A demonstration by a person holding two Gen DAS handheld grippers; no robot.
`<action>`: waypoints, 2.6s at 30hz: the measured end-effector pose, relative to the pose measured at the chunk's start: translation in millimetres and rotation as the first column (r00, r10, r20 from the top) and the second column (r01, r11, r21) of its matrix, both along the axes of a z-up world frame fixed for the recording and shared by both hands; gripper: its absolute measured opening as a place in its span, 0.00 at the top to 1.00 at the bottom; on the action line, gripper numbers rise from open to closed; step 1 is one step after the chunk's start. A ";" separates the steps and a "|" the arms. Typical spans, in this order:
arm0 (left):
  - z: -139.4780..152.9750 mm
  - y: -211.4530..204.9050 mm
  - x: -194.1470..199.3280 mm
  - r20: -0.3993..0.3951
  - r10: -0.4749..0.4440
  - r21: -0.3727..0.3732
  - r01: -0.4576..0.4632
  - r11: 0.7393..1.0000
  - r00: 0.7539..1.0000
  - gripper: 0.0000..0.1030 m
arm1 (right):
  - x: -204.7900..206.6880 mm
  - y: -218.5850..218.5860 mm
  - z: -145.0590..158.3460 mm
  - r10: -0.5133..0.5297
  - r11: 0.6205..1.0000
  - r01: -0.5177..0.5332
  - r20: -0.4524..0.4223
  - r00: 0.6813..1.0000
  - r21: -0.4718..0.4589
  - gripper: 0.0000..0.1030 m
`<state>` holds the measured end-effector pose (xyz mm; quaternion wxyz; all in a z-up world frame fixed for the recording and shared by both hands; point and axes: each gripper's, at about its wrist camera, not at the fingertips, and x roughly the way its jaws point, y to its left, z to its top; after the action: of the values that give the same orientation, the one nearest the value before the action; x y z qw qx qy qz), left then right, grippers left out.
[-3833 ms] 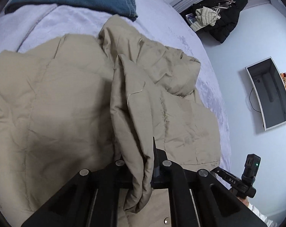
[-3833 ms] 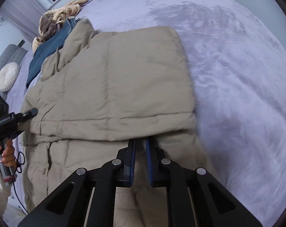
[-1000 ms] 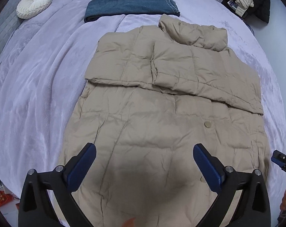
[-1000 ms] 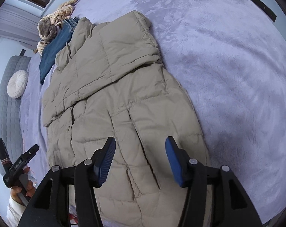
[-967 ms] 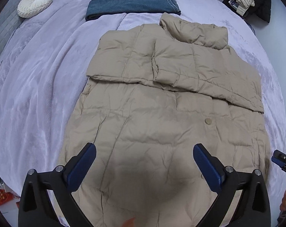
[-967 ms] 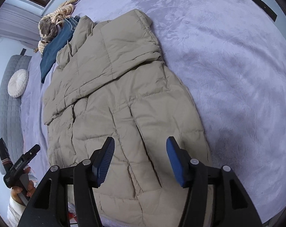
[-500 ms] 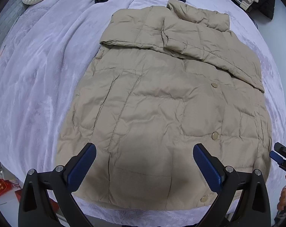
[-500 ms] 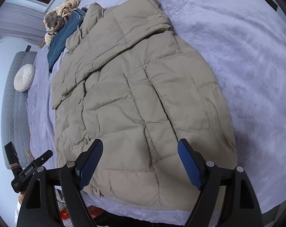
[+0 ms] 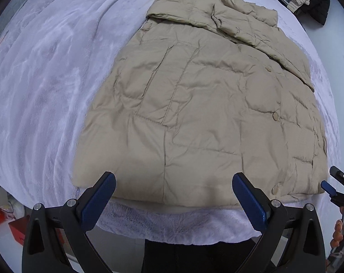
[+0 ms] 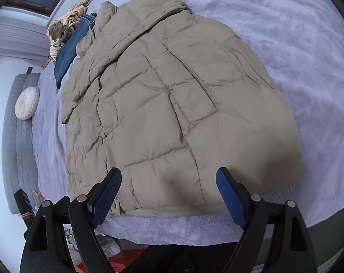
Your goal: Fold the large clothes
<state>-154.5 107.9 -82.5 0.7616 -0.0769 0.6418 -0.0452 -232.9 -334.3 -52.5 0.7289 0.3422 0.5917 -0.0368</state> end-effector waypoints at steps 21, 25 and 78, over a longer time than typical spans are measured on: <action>-41.1 52.5 -34.7 -0.112 0.108 -0.259 -0.134 0.957 0.988 0.00 | -62.4 -18.4 -39.4 -0.228 0.972 0.230 -0.043 0.973 0.044 0.00; -58.0 60.4 -33.3 -0.157 0.144 -0.346 -0.191 0.919 0.977 0.00 | -63.3 -20.5 -50.2 -0.263 0.961 0.266 -0.060 0.963 0.071 0.00; 138.4 -27.5 268.0 0.490 0.025 -0.202 0.086 0.976 0.871 0.88 | 245.4 -56.4 118.5 0.099 0.994 -0.075 0.342 0.934 -0.082 0.94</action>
<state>113.5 80.3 55.9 0.8854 -0.1356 0.4202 -0.1450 12.5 -390.7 66.0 0.8336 0.2922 0.4674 0.0364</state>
